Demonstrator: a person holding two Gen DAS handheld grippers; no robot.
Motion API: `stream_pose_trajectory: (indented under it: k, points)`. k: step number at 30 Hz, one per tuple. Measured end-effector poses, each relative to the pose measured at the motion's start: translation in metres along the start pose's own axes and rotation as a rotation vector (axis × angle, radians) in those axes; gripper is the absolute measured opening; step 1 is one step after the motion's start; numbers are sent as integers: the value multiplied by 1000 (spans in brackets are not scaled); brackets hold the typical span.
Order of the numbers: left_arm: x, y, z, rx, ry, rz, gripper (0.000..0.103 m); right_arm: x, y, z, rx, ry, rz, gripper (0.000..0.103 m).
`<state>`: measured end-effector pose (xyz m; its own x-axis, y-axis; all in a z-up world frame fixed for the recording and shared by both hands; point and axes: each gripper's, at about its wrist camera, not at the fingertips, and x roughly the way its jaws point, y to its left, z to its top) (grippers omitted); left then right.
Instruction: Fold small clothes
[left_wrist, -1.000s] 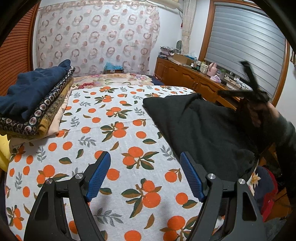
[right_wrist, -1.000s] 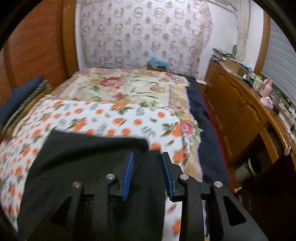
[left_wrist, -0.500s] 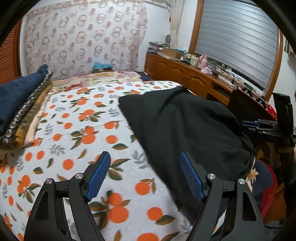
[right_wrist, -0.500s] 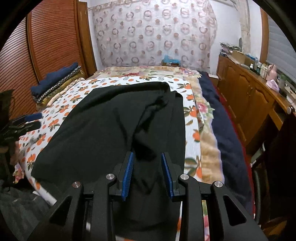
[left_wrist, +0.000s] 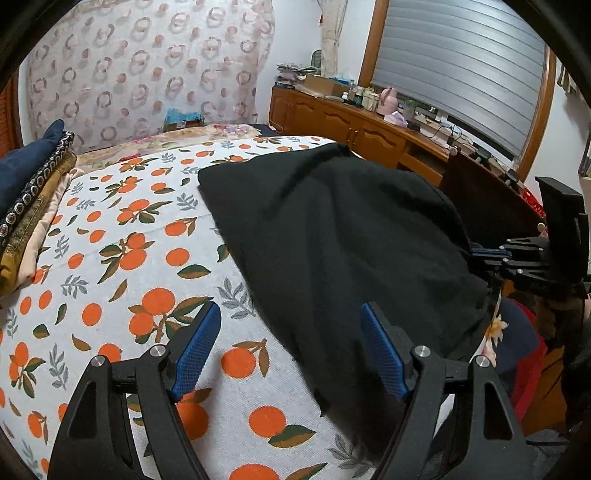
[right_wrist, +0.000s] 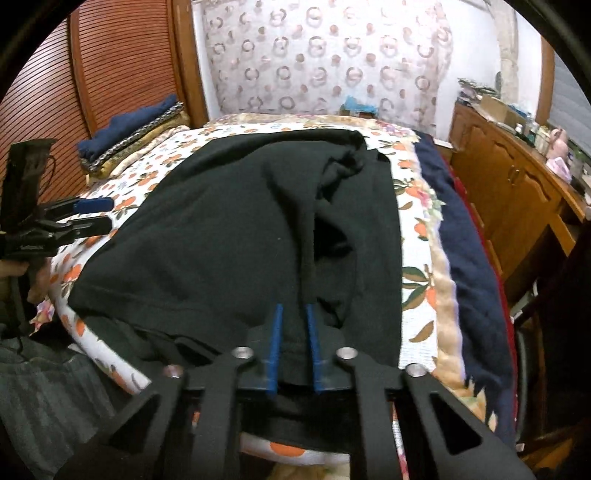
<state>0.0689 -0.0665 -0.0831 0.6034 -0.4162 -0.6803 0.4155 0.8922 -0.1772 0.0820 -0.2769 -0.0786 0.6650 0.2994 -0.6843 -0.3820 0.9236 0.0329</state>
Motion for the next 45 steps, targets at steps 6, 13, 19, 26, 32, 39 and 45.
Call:
stream_pose_trajectory:
  k: [6, 13, 19, 26, 32, 39, 45]
  points:
    - [-1, -1, -1, 7, 0, 5, 78, -18, 7, 1, -14, -54, -7, 4]
    - [-4, -3, -2, 12, -2, -1, 78, -54, -2, -7, -10, -88, -58, 4]
    - [-1, -9, -7, 17, 13, -10, 78, -36, -11, -30, 18, 8, -80, 4]
    - [2, -12, -13, 19, 33, -3, 78, -32, -8, -24, 40, -4, -93, 8]
    - [4, -13, -17, 15, 44, 0, 78, -23, -11, -25, 72, -20, -147, 54]
    - [0, -13, -19, 9, 32, -21, 78, -9, -17, -30, 102, 12, -148, 63]
    - [-13, -16, -20, 34, 4, -70, 77, -7, -24, -31, 128, 40, -125, 65]
